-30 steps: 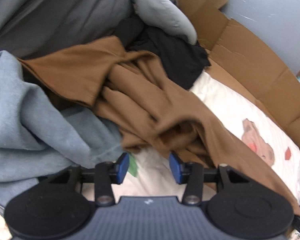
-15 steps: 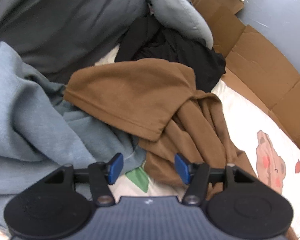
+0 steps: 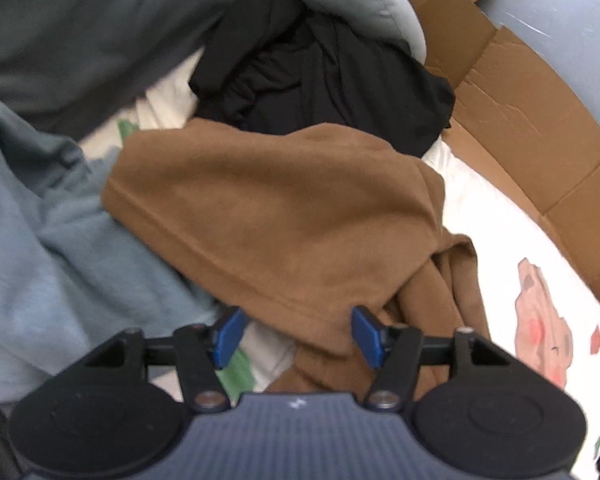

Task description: Fold clothes

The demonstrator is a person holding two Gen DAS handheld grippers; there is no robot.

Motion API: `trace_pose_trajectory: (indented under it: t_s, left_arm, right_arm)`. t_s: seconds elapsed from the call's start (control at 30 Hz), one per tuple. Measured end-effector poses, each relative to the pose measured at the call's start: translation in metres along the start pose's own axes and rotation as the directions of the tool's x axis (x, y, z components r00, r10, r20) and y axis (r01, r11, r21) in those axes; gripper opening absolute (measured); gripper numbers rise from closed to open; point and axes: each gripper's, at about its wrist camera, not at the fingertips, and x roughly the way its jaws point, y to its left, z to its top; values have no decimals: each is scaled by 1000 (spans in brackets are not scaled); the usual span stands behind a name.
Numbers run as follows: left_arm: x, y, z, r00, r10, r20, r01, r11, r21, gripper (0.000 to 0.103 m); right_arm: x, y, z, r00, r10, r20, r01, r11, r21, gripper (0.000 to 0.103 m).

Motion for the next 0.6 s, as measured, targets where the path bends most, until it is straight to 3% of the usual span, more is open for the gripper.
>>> trace_pose_trajectory:
  t_s: [0.1, 0.17, 0.2, 0.23, 0.3, 0.47, 0.6]
  left_arm:
    - [10, 4, -2, 999, -38, 0, 38, 998, -54, 72]
    - [16, 7, -3, 998, -66, 0, 65, 994, -91, 64]
    - [16, 9, -4, 997, -81, 2, 80, 991, -103, 53]
    - [16, 9, -4, 995, -96, 5, 96, 989, -113, 45]
    - [10, 8, -4, 995, -100, 21, 101, 989, -105, 14]
    - [-15, 3, -2, 992, -93, 87, 99, 993, -68, 5]
    - [-39, -3, -3, 986, -98, 137, 104, 994, -38, 4]
  right_arm:
    - [8, -1, -2, 1000, 8, -26, -9, 1000, -5, 2]
    - [6, 1, 0, 1000, -22, -21, 22, 1000, -12, 8]
    - [4, 1, 2, 999, -26, -19, 26, 1000, -12, 15]
    - [2, 0, 3, 999, -28, -17, 28, 1000, -10, 27]
    - [-2, -2, 7, 999, -34, -7, 34, 999, -2, 34]
    - [-13, -11, 28, 998, -56, 34, 56, 998, -1, 37]
    - [-26, -11, 48, 996, -47, 81, 49, 999, -18, 38]
